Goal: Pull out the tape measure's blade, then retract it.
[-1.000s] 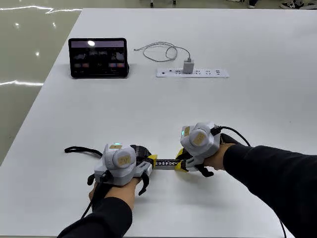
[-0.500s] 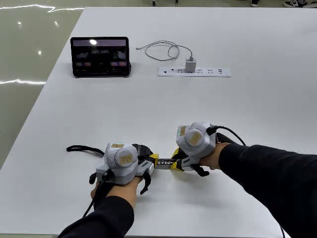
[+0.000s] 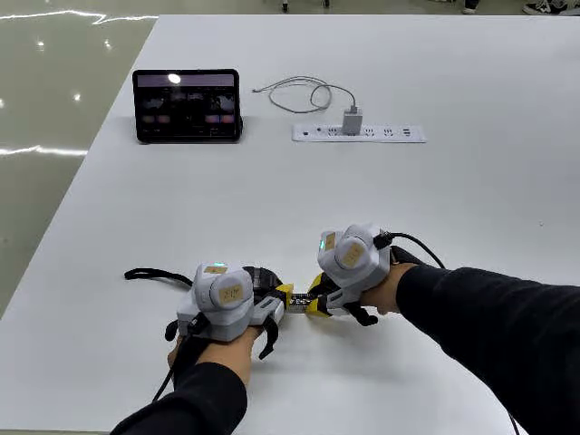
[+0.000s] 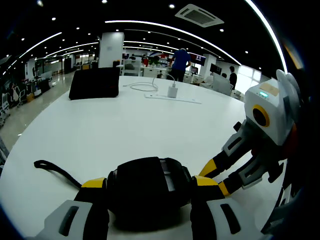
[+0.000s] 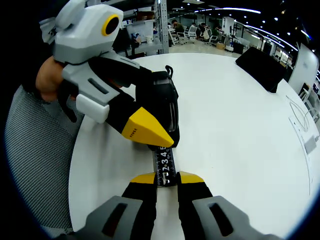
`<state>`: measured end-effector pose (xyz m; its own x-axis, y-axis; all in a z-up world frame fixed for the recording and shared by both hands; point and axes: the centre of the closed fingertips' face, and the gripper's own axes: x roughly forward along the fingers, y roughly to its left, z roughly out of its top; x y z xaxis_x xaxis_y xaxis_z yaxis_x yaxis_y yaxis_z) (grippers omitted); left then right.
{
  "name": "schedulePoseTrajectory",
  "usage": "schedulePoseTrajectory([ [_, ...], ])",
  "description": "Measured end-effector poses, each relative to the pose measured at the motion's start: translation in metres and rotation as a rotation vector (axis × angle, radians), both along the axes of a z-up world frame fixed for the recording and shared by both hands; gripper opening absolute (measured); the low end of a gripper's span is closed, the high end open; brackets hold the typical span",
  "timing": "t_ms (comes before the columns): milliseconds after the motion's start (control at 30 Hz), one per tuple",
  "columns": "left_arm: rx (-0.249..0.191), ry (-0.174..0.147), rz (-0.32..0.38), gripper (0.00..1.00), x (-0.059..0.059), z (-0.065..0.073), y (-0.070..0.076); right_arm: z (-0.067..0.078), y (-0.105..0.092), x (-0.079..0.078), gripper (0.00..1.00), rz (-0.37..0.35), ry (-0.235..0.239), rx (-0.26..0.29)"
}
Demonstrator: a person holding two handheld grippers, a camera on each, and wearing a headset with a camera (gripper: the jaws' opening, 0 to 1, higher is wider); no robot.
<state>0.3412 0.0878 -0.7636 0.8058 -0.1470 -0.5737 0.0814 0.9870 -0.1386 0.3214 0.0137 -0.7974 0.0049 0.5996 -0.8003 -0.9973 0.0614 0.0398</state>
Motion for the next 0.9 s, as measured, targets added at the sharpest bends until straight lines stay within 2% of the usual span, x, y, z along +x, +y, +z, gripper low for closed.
schedulePoseTrajectory([
  [300, -0.022, 0.008, -0.009, 0.62, 0.0, 0.0, 0.001, 0.001, 0.006, -0.002, 0.11, 0.016, 0.003, 0.013],
  [900, -0.039, 0.018, -0.017, 0.61, -0.001, 0.0, 0.0, 0.002, 0.018, 0.0, 0.11, 0.024, 0.017, 0.038],
])
